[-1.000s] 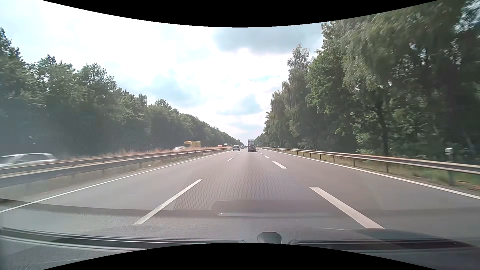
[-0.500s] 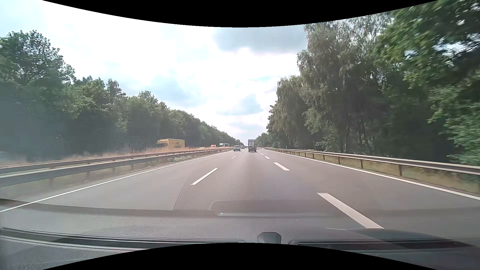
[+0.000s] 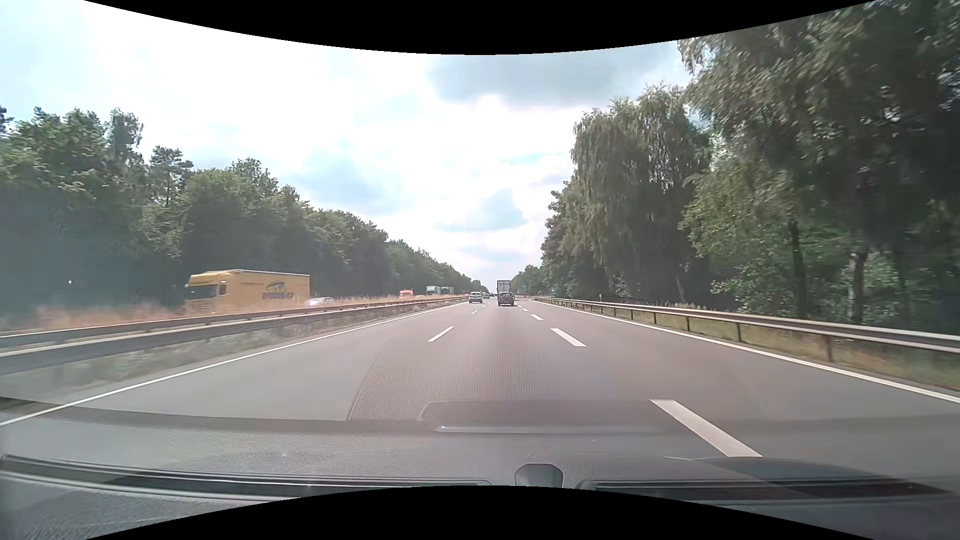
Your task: Follow the waypoints while adhering to traffic rules and regulations
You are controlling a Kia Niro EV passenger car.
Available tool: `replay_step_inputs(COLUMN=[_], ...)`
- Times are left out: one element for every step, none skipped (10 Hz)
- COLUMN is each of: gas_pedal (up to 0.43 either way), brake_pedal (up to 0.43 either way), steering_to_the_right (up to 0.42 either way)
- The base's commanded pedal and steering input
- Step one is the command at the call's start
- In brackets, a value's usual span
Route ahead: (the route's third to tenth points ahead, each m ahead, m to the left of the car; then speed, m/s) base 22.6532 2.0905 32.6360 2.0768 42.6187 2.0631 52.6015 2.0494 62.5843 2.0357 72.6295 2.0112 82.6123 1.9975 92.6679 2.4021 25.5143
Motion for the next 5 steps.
replay_step_inputs(gas_pedal=[0.138, 0.138, 0.13, 0.13, 0.118], brake_pedal=[0.0, 0.0, 0.0, 0.0, 0.0], steering_to_the_right=[-0.004, -0.004, -0.004, -0.004, -0.004])
